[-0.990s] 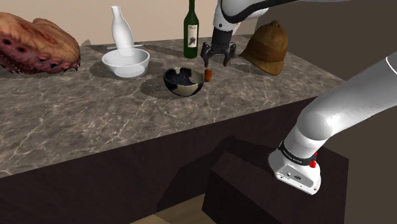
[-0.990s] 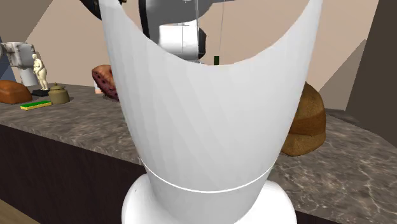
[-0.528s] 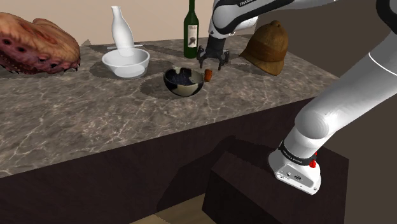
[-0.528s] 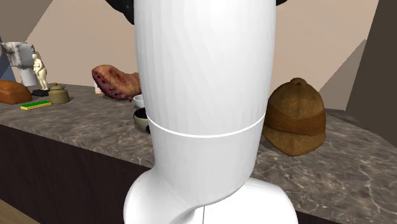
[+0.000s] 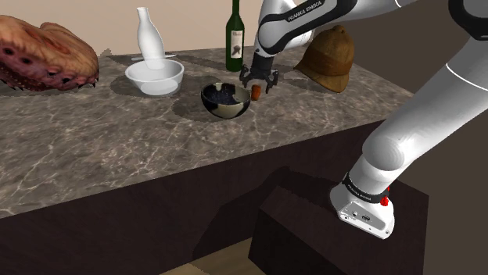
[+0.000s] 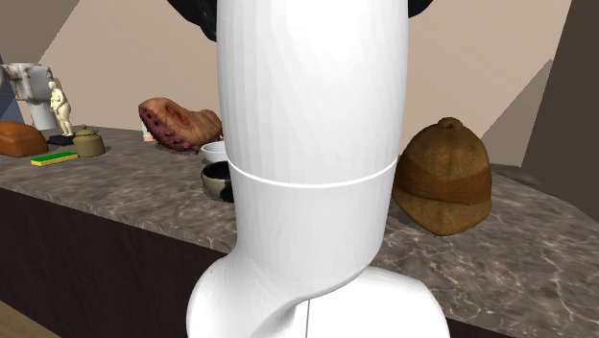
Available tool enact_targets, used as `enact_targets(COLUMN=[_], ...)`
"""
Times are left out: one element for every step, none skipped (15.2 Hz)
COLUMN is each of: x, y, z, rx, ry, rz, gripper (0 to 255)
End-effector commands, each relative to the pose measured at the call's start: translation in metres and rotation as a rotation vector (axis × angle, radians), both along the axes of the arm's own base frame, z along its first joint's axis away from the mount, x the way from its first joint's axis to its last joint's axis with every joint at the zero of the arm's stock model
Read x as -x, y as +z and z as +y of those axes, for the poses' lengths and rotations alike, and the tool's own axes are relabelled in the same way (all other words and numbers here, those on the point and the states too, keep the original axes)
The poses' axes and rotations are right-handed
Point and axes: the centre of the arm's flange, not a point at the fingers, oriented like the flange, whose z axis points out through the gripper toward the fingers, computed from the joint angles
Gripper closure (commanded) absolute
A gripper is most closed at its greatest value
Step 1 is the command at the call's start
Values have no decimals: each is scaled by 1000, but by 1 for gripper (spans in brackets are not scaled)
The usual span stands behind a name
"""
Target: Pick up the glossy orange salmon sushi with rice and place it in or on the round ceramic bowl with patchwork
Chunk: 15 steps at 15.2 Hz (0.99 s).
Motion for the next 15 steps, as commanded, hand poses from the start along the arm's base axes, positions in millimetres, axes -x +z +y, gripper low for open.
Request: enact_targets(x=[0,0,0,0,0,0,0,0,0,0,0,0,0,0,0], y=[-1,-1,-1,-1,-1,-1,-1,-1,-1,-1,-1,-1,-1,-1,-1], z=[0,0,0,0,0,0,0,0,0,0,0,0,0,0,0], rx=[0,0,0,0,0,0,0,0,0,0,0,0,0,0,0], ry=[0,0,0,0,0,0,0,0,0,0,0,0,0,0,0], rz=[0,0,0,0,0,0,0,0,0,0,0,0,0,0,0], gripper=[0,0,0,0,0,255,255,255,255,255,255,255,255,255,255])
